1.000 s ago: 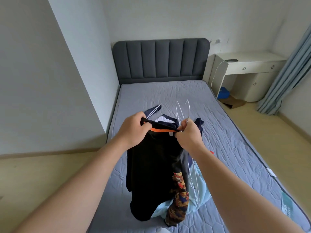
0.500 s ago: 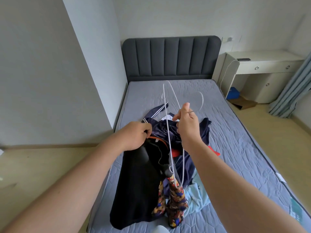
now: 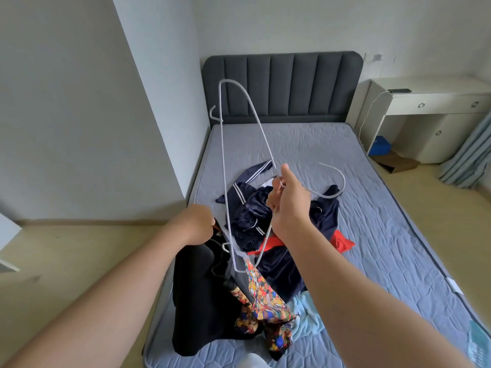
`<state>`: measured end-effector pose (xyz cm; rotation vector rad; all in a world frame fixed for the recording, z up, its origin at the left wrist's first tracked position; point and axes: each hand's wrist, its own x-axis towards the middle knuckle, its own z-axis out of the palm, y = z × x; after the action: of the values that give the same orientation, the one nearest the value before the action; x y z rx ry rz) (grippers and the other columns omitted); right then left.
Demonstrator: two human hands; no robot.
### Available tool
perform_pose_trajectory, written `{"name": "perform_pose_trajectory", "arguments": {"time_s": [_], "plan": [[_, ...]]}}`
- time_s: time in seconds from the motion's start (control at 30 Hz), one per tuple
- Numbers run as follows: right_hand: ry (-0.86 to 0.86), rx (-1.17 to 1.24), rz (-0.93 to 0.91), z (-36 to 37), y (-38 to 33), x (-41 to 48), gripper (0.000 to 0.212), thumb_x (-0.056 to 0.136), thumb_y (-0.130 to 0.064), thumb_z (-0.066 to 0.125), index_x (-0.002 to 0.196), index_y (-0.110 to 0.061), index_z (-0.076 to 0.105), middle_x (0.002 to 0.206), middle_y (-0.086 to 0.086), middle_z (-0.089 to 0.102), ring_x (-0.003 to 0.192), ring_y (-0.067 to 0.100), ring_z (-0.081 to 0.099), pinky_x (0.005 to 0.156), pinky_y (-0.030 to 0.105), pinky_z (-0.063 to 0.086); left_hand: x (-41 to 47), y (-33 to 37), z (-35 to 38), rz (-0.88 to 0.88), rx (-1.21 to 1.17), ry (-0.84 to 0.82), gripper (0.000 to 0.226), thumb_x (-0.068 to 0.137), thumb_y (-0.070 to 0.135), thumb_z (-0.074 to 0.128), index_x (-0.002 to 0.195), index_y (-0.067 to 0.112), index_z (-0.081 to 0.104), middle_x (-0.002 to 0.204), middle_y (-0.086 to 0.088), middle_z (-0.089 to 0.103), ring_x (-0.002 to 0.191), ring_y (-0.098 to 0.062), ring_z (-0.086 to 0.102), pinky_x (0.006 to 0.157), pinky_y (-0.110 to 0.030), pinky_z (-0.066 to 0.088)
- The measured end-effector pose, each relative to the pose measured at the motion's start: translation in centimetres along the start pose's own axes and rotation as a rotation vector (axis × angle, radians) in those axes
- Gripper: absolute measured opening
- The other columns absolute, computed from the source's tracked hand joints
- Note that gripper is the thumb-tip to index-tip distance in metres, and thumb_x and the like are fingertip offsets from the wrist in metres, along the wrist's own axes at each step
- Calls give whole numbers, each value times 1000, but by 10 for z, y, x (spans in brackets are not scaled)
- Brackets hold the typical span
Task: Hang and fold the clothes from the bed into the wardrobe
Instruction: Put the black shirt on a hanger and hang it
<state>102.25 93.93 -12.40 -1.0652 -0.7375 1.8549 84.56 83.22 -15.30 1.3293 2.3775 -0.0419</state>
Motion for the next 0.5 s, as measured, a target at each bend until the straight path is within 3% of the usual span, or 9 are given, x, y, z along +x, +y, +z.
{"name": "perform_pose_trajectory", "arguments": {"time_s": [0.07,0.1,0.17,0.27,0.33,0.4,0.5], "plan": [[-40,134,38,2,3,1,35,91,-41,72,69,-20,54,54,-5,54,40,11,30,59,28,30,-1,-4,0,12,-79,-45,42,87,4,41,107,20,75,115,1,67,100,-23,63,76,-25,49],[-61,175,44,3,4,1,36,91,-41,72,69,-21,53,55,-5,50,41,12,29,59,28,29,-2,-6,0,7,-133,-49,47,85,3,41,112,23,75,122,3,68,103,-23,63,75,-24,49],[-96,217,48,4,6,2,37,91,-42,72,69,-22,51,56,-5,46,43,12,27,60,27,27,-5,-9,-1,-10,-247,-52,54,80,0,41,113,27,75,123,3,69,98,-20,64,71,-22,49],[-132,247,48,8,4,2,36,89,-39,75,69,-22,50,56,-5,44,45,12,27,62,28,26,-7,-20,-3,-64,-362,-89,65,76,-4,44,127,29,69,126,1,66,105,-20,62,76,-20,49],[-158,258,38,13,1,1,36,89,-35,76,69,-21,50,56,-5,44,45,12,28,64,28,25,-10,-27,-4,-63,-371,-116,72,73,-5,44,130,31,68,123,-6,67,99,-21,64,61,-13,43],[-193,247,14,19,-2,1,39,90,-33,75,64,-22,49,56,-5,41,48,13,27,64,28,25,-12,-32,-3,-54,-382,-117,73,71,-7,43,129,31,68,112,-3,69,83,-13,62,50,-9,37],[-236,201,-18,26,-4,0,45,93,-32,71,56,-24,46,56,-4,37,51,14,26,72,30,29,-14,-32,-2,-77,-541,-106,75,73,-11,44,132,30,65,107,3,65,83,-12,57,62,-17,39]]}}
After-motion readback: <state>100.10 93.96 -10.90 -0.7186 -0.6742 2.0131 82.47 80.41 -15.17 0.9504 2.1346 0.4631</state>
